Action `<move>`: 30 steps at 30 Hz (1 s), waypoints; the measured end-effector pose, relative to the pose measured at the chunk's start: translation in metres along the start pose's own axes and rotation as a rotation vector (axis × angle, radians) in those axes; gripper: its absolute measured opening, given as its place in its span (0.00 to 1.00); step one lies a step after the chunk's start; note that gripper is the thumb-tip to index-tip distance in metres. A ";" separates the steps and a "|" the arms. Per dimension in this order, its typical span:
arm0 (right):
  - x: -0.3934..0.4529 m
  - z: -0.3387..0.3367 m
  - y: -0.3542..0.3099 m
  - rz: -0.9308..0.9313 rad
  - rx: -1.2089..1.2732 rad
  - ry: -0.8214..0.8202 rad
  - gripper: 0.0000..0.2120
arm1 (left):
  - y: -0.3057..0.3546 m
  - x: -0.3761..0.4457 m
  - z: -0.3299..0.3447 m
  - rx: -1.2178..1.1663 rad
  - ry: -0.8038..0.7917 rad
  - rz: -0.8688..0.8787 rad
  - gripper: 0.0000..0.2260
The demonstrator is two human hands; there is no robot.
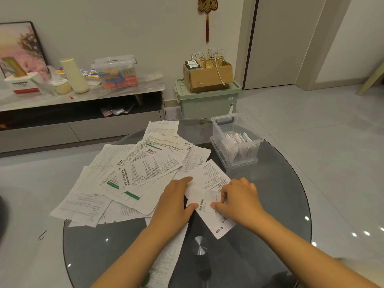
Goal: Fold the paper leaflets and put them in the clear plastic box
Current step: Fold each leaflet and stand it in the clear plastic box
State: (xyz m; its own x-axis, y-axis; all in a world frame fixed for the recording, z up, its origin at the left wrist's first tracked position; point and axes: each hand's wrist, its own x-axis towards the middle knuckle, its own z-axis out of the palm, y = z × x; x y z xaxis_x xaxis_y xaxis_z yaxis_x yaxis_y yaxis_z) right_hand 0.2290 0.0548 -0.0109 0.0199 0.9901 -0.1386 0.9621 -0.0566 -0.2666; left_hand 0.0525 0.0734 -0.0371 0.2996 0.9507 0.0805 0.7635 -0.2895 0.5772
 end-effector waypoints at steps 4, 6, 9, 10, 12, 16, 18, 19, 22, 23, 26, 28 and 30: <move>0.000 -0.001 -0.002 0.022 0.016 -0.019 0.15 | 0.005 -0.003 -0.003 0.105 0.026 0.127 0.12; -0.001 -0.002 -0.003 0.060 0.119 -0.064 0.16 | 0.011 -0.009 -0.004 0.125 -0.016 0.178 0.12; -0.001 -0.004 -0.004 0.109 0.321 -0.159 0.17 | 0.018 -0.014 -0.002 0.205 -0.076 0.199 0.19; -0.001 -0.006 -0.004 0.105 0.361 -0.180 0.17 | 0.019 -0.014 -0.001 0.237 -0.088 0.205 0.22; -0.003 -0.009 -0.004 0.087 0.427 -0.207 0.16 | 0.019 -0.014 0.000 0.275 -0.092 0.210 0.23; -0.007 -0.013 -0.003 0.032 0.548 -0.153 0.11 | 0.018 -0.012 0.000 0.234 -0.024 0.226 0.13; -0.007 -0.012 -0.002 0.004 0.590 -0.052 0.09 | 0.017 -0.011 0.000 0.163 0.005 0.202 0.09; -0.006 -0.012 -0.003 -0.013 0.595 0.007 0.07 | 0.017 -0.010 -0.001 0.124 0.015 0.179 0.07; -0.005 -0.009 -0.005 -0.059 0.584 0.132 0.07 | 0.018 -0.008 -0.002 0.025 0.035 0.088 0.05; -0.003 -0.007 -0.006 -0.063 0.585 0.146 0.08 | 0.017 -0.007 -0.002 0.002 0.037 0.056 0.07; -0.001 -0.002 -0.009 -0.090 0.519 0.120 0.11 | 0.012 -0.004 0.000 -0.047 0.028 0.012 0.15; 0.001 0.004 -0.010 -0.111 0.404 0.048 0.14 | 0.008 -0.003 0.004 -0.039 0.011 -0.001 0.17; 0.001 0.007 -0.011 -0.108 0.301 -0.016 0.16 | 0.004 -0.002 0.006 0.001 0.012 -0.033 0.18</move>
State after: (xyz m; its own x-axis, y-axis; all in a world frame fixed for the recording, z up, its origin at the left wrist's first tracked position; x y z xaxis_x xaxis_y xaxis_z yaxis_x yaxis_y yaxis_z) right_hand 0.2166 0.0553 -0.0150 -0.0848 0.9905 -0.1079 0.8347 0.0115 -0.5506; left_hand 0.0582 0.0697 -0.0402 0.2671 0.9610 0.0711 0.7737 -0.2579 0.5787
